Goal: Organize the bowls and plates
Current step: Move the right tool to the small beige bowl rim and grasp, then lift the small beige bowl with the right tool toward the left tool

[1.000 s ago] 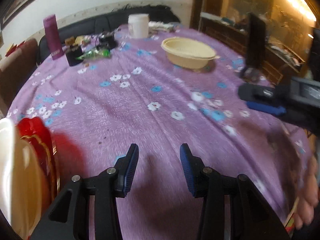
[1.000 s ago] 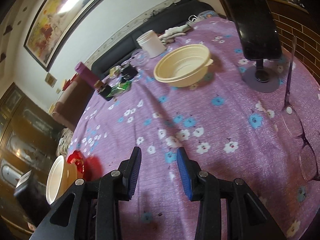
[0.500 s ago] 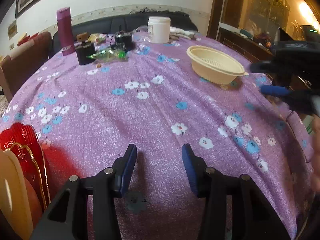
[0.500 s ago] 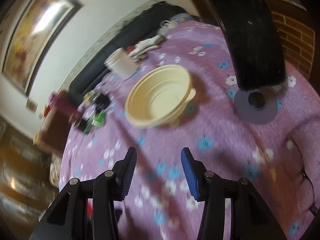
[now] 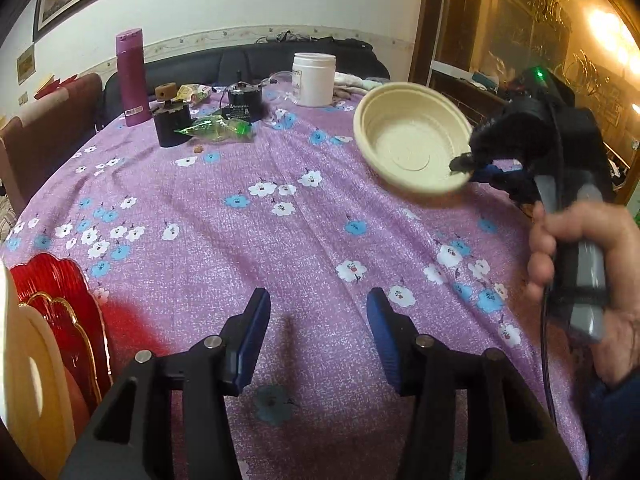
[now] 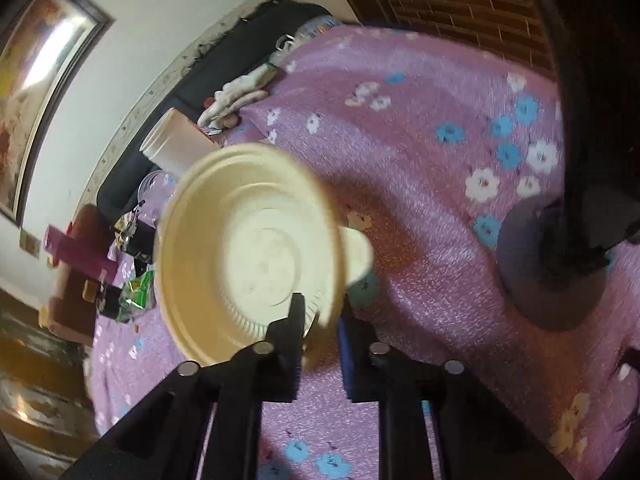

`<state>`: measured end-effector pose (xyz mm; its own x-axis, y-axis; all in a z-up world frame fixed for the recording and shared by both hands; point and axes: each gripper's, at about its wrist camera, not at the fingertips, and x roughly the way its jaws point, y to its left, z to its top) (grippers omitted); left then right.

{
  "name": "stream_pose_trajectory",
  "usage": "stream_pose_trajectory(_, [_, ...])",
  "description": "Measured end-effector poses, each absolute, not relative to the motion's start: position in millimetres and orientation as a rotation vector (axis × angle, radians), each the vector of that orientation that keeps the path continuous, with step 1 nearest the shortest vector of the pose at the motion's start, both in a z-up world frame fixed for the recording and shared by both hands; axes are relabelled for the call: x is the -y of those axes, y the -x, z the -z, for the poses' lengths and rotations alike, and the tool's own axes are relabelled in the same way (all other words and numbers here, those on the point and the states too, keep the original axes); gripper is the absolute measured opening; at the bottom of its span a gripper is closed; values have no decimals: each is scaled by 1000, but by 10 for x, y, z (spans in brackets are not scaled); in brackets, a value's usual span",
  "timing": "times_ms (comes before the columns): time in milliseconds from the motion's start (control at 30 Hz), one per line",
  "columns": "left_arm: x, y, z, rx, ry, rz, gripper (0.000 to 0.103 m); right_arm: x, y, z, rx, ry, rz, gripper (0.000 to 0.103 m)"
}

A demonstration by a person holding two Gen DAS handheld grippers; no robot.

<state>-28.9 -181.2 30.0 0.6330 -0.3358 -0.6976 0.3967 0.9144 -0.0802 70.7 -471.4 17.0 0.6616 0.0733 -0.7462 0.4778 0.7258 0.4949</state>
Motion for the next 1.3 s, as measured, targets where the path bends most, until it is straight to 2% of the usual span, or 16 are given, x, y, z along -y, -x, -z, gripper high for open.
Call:
stream_pose_trajectory(200, [1669,446,-481,-685,-26,450,50,4521,-337,-370,-810,-705,164,9])
stream_pose_trajectory(300, [1600,556,-596,-624,8,481,57,4383,-15,-511,-804,-703,85,9])
stream_pose_trajectory(500, [1519,765,-774,-537,34,551,58,4146,606,-608,-897,-691,28,9])
stream_pose_trajectory(767, [1494,524,-623,-665,80,597,58,3984,888,-343,-1042,-734,9,9])
stream_pose_trajectory(900, [1521,479,-518,-735,96,620,58,3850,904,-394,-1014,-577,116,13])
stream_pose_trajectory(967, [1547,540,-536,-712,71,615,58,3870,922,-399,-974,-540,159,17])
stream_pose_trajectory(1033, [1537,581,-560,-681,57,594,59,3917,958,-389,-947,-550,161,27])
stream_pose_trajectory(1300, [1485,665,-632,-661,42,509,60,4064,1216,-438,-887,-548,117,27])
